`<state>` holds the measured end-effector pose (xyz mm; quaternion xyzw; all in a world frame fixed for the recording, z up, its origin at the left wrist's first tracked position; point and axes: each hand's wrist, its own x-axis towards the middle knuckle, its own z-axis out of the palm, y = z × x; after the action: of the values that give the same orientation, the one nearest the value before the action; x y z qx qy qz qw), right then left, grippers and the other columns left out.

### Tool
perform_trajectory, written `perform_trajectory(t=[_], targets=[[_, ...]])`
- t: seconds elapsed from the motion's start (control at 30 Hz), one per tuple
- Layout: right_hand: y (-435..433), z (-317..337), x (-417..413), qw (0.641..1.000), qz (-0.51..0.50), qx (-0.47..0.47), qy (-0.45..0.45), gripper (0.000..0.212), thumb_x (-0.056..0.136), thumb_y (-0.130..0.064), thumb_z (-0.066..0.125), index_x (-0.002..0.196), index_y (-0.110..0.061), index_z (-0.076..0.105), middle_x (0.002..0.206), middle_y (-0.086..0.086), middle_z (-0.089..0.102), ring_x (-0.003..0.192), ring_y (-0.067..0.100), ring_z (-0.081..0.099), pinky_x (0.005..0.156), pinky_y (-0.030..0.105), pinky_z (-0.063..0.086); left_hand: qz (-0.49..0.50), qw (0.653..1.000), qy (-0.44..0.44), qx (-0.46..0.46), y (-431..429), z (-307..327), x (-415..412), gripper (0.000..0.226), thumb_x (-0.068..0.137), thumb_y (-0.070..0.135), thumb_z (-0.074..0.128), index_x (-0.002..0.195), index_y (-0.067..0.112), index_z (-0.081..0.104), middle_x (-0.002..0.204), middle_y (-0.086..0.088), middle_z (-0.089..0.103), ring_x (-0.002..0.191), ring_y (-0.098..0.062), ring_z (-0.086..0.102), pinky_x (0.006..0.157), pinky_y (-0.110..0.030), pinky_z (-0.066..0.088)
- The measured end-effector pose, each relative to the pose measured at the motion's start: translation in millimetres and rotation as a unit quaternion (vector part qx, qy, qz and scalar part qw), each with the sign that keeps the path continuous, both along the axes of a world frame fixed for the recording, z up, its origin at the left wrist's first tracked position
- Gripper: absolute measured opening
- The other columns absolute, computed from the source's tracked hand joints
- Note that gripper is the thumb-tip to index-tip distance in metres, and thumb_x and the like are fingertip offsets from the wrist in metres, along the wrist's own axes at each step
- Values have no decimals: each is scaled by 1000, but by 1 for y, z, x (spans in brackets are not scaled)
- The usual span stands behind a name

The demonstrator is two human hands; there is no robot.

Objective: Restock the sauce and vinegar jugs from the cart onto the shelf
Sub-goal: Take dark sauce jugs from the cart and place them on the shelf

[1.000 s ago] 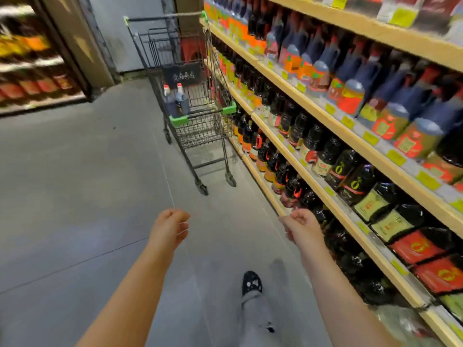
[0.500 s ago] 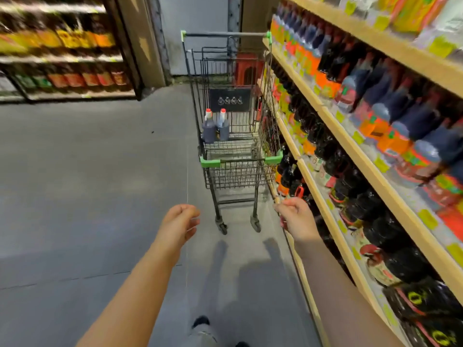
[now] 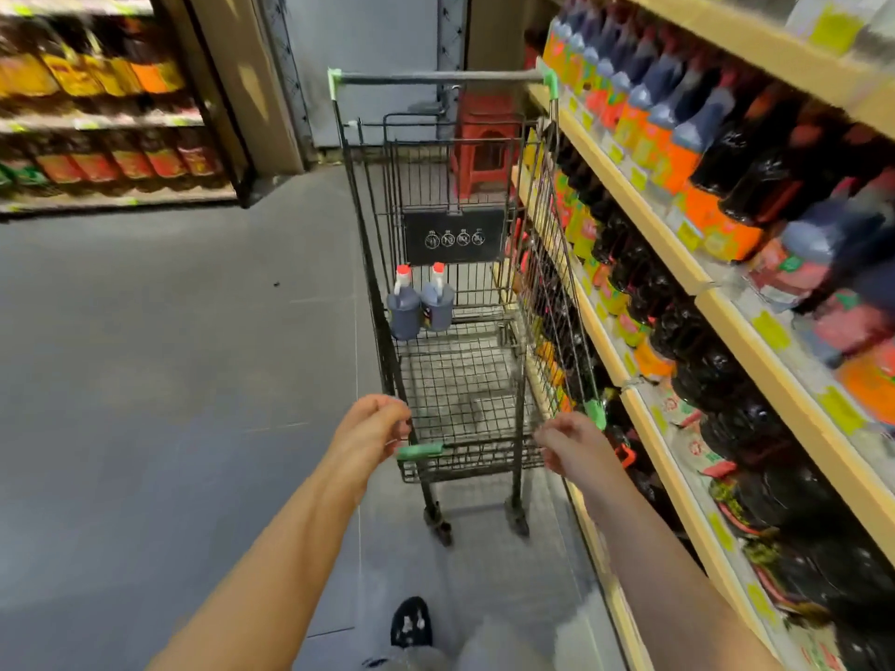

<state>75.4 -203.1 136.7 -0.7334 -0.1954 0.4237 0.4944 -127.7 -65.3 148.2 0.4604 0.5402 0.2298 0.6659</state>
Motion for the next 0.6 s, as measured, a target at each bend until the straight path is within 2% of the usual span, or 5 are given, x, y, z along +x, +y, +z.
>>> perform_trajectory(t=[0.13, 0.3, 0.37, 0.5, 0.6], targets=[[58, -9, 36, 1000, -2, -22, -1, 11, 85, -7, 61, 91, -8, 53, 66, 2, 51, 57, 14, 48, 56, 26, 41, -50, 998, 17, -18, 56, -8, 40, 4, 82, 15, 60, 83, 19, 58, 78, -1, 60, 77, -15, 57, 66, -28, 43], [147, -30, 94, 998, 47, -53, -5, 10, 88, -14, 59, 93, -8, 52, 63, -1, 49, 55, 13, 45, 52, 26, 37, -64, 996, 59, -31, 132, -26, 94, 20, 86, 8, 52, 69, 17, 48, 57, -2, 45, 49, -12, 35, 49, -26, 27], [187, -40, 115, 995, 66, -75, 2, 11, 87, -15, 60, 94, -9, 54, 66, 0, 50, 56, 13, 46, 52, 26, 37, -37, 995, 89, -32, 161, -34, 113, 14, 87, 10, 52, 74, 16, 51, 57, -2, 48, 47, -11, 36, 47, -25, 30], [262, -66, 149, 990, 89, -105, -6, 8, 84, -22, 63, 88, -18, 58, 73, 1, 57, 66, 16, 52, 61, 29, 42, -62, 992, 109, -28, 221, -55, 147, 8, 90, 19, 51, 84, 14, 53, 67, 0, 48, 54, -9, 43, 51, -22, 33], [312, -93, 160, 987, 106, -123, -1, 8, 83, -21, 64, 84, -20, 56, 78, -1, 58, 68, 14, 55, 61, 27, 43, -37, 988, 148, -21, 261, -83, 171, 13, 93, 22, 48, 104, 17, 55, 82, 2, 55, 71, -11, 51, 59, -22, 40]])
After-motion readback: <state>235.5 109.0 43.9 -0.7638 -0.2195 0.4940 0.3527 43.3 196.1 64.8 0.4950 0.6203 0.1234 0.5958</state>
